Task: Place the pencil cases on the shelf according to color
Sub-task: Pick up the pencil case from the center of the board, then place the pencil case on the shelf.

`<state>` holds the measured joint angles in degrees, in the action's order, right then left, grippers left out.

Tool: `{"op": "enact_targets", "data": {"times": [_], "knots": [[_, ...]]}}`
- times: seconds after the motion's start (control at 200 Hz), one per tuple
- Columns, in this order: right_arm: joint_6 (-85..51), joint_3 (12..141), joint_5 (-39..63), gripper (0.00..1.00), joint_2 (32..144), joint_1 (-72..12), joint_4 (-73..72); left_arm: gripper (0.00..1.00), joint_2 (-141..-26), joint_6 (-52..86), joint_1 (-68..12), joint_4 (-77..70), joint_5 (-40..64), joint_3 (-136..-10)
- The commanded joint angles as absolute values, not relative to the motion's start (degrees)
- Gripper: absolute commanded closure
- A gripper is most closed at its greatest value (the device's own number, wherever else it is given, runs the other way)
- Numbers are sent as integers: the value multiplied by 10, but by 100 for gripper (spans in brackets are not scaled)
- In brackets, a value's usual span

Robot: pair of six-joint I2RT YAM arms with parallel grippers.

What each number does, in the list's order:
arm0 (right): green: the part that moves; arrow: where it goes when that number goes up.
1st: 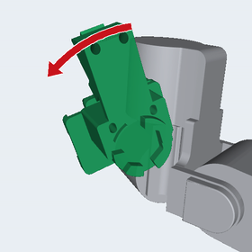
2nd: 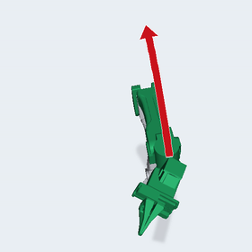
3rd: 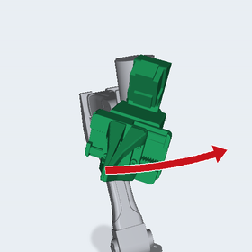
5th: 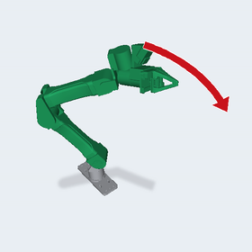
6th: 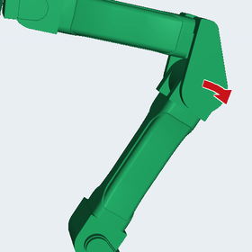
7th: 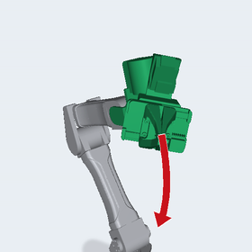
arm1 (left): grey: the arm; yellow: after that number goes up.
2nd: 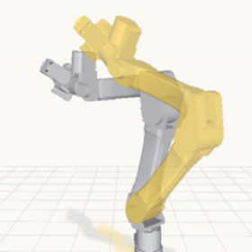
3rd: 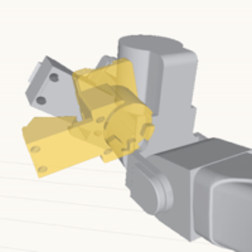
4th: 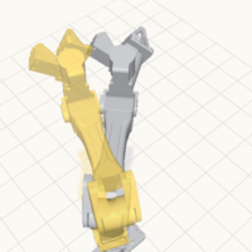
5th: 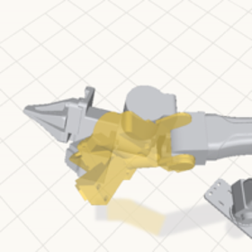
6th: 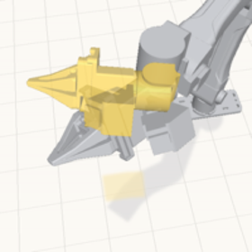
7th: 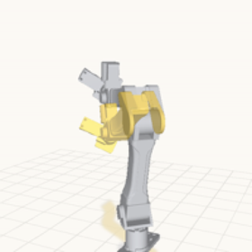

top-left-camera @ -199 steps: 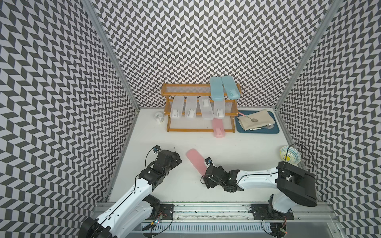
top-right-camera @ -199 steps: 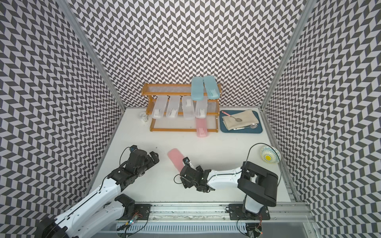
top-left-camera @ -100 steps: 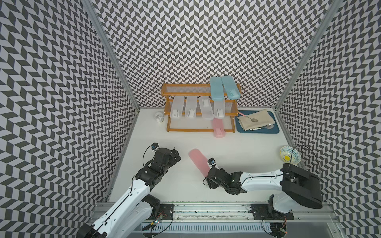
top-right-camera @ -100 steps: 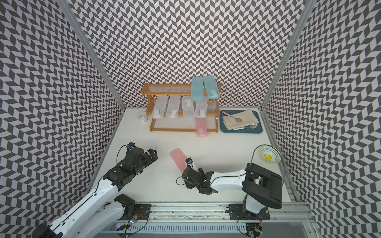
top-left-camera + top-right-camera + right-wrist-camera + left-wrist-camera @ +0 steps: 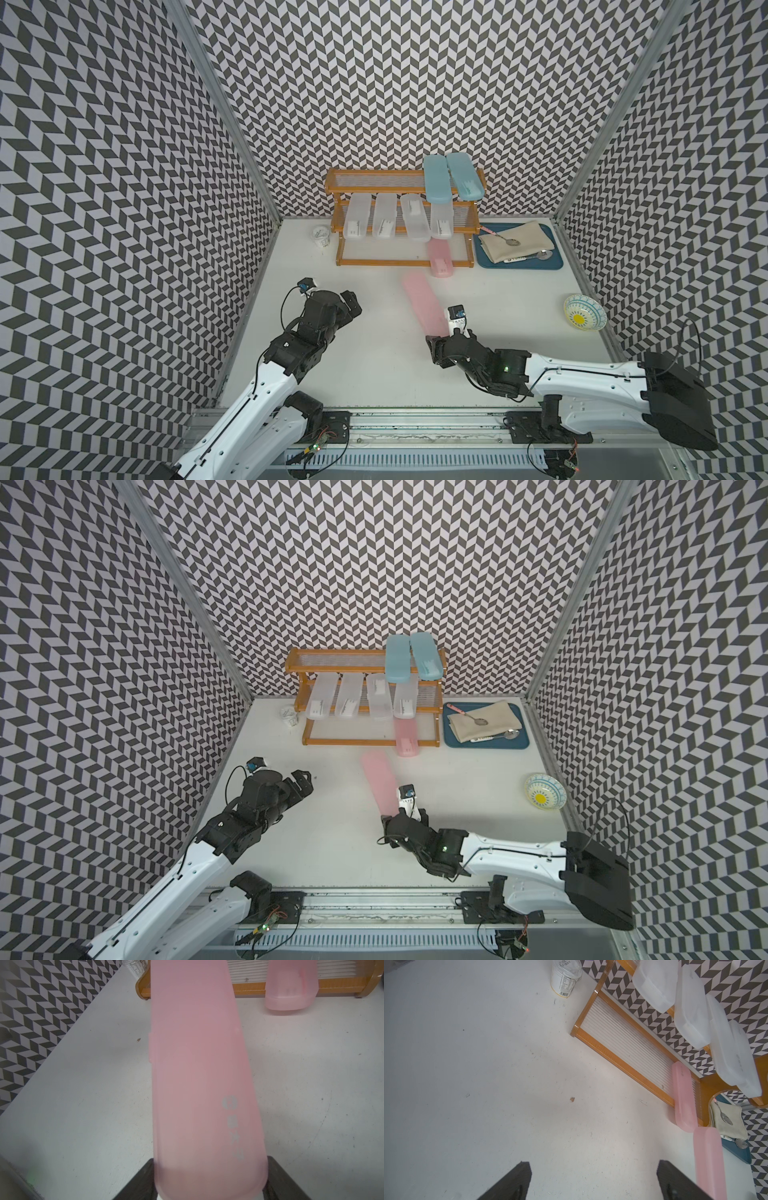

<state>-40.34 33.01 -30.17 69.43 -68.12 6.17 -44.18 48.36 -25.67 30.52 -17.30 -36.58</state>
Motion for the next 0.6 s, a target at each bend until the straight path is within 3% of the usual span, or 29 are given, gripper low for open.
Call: {"op": "enact_targets", "data": {"times": [0.0,0.27,0.596], "knots": [[-401,343,-337,45,702,-681,33,0,-450,468,-252,291,-179,-371],[-370,456,-294,46,844,-629,16,0,-496,444,-236,258,-185,-396],[-361,658,-228,47,1058,-553,31,0,-565,395,-147,195,-121,-415]]}}
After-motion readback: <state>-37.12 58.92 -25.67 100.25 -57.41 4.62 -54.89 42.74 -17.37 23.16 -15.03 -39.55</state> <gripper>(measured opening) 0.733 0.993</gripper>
